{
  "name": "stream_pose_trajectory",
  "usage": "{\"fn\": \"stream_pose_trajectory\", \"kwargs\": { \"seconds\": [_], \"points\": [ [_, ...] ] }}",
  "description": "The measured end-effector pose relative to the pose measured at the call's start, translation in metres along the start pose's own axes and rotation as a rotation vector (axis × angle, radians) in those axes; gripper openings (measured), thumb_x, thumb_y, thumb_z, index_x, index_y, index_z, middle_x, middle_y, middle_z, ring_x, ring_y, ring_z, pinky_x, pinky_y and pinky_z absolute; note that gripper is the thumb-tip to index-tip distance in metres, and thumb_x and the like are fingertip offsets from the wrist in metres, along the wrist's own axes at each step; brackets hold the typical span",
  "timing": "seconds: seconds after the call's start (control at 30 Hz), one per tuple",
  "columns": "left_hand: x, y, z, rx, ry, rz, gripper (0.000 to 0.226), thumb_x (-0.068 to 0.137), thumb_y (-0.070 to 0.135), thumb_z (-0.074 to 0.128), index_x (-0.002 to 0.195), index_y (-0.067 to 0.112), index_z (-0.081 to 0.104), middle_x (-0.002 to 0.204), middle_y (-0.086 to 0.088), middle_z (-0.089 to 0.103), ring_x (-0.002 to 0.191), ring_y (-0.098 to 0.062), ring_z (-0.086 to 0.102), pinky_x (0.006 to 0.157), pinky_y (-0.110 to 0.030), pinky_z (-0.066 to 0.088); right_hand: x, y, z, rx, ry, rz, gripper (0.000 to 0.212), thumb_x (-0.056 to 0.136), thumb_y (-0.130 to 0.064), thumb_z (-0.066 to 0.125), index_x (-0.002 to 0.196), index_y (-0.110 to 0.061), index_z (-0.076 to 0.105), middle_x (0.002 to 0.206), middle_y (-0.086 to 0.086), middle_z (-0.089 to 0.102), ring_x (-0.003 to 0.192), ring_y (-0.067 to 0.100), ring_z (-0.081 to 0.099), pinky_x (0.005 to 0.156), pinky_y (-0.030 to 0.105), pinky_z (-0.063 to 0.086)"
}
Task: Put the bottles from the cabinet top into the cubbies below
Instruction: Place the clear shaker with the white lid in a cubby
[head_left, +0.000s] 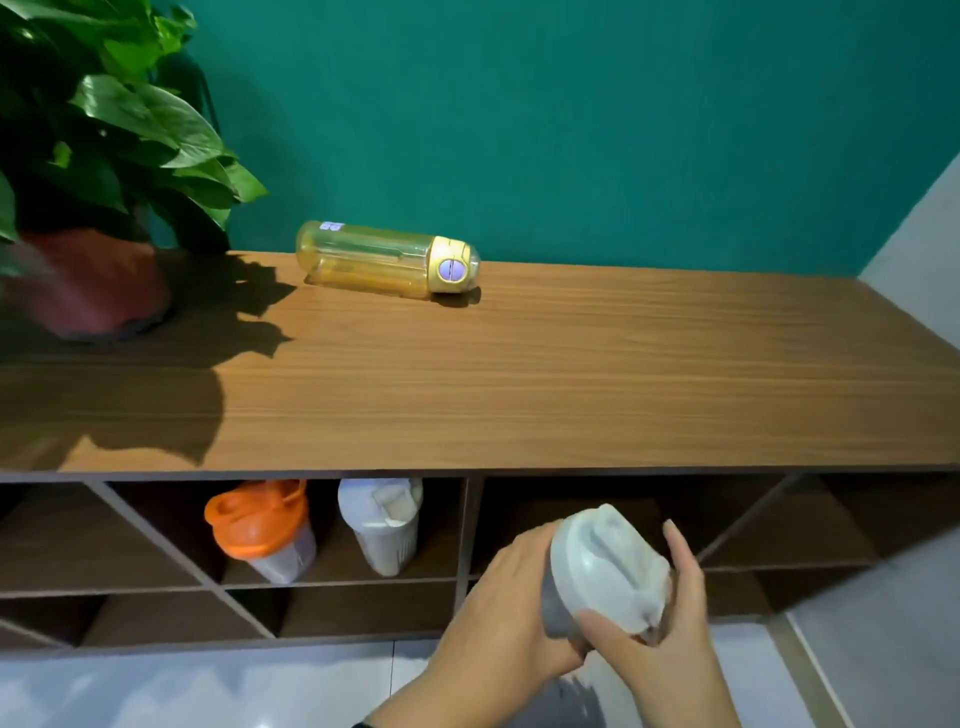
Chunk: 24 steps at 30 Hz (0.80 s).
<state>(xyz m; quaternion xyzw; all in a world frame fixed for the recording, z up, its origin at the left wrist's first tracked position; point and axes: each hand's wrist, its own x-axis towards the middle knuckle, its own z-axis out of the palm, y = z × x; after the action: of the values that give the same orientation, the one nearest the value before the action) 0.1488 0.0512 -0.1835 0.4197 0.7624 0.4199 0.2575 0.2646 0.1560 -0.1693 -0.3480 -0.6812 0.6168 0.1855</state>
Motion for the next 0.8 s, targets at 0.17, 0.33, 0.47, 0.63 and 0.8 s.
{"fn": "stream_pose_trajectory", "kwargs": {
  "seconds": [0.17,0.33,0.47,0.63,0.8],
  "points": [
    [0.024,-0.020,0.005,-0.113,-0.032,-0.177,0.069,0.071,0.044,0.074,0.127,0.055,0.036,0.129,0.024,0.055,0.118,0.004,0.057,0.101,-0.023,0.049,0.048,0.032,0.018,0.011,0.024,0.101,0.098,0.058,-0.019,0.095,0.132,-0.033,0.032,0.118,-0.014,0.052,0.105,0.008,0.058,0.084,0.035,0.056],
    [0.055,-0.041,0.018,-0.078,0.095,-0.411,0.030,0.084,0.031,0.075,0.098,0.027,0.049,0.102,0.007,0.065,0.087,-0.004,0.063,0.080,-0.021,0.055,0.089,0.040,0.033,-0.183,0.005,0.191,0.070,0.067,-0.025,0.091,0.115,-0.011,0.043,0.106,0.001,0.061,0.089,0.007,0.060,0.063,0.016,0.046],
    [0.068,-0.048,0.021,-0.118,0.144,-0.584,0.038,0.093,0.012,0.063,0.061,0.017,0.043,0.058,0.005,0.045,0.050,-0.006,0.038,0.045,-0.017,0.031,0.110,0.047,0.048,-0.271,-0.030,0.279,0.039,0.070,-0.023,0.089,0.079,-0.018,0.051,0.087,0.002,0.063,0.080,0.011,0.062,0.066,0.023,0.052],
    [0.073,-0.059,0.026,-0.136,0.112,-0.678,0.039,0.093,0.003,0.056,0.058,0.015,0.047,0.059,0.000,0.048,0.054,-0.012,0.044,0.051,-0.024,0.034,0.126,0.071,0.058,-0.217,-0.070,0.321,0.060,0.065,-0.011,0.087,0.120,-0.003,0.063,0.092,0.001,0.073,0.087,0.012,0.071,0.069,0.022,0.054],
    [0.073,-0.057,0.024,-0.161,0.102,-0.692,0.041,0.094,0.002,0.055,0.057,0.015,0.042,0.055,0.002,0.040,0.049,-0.010,0.035,0.046,-0.022,0.027,0.126,0.070,0.056,-0.204,-0.078,0.159,0.090,0.068,-0.003,0.086,0.141,-0.019,0.036,0.121,0.005,0.063,0.112,0.020,0.062,0.068,0.006,0.052]
  ]
}}
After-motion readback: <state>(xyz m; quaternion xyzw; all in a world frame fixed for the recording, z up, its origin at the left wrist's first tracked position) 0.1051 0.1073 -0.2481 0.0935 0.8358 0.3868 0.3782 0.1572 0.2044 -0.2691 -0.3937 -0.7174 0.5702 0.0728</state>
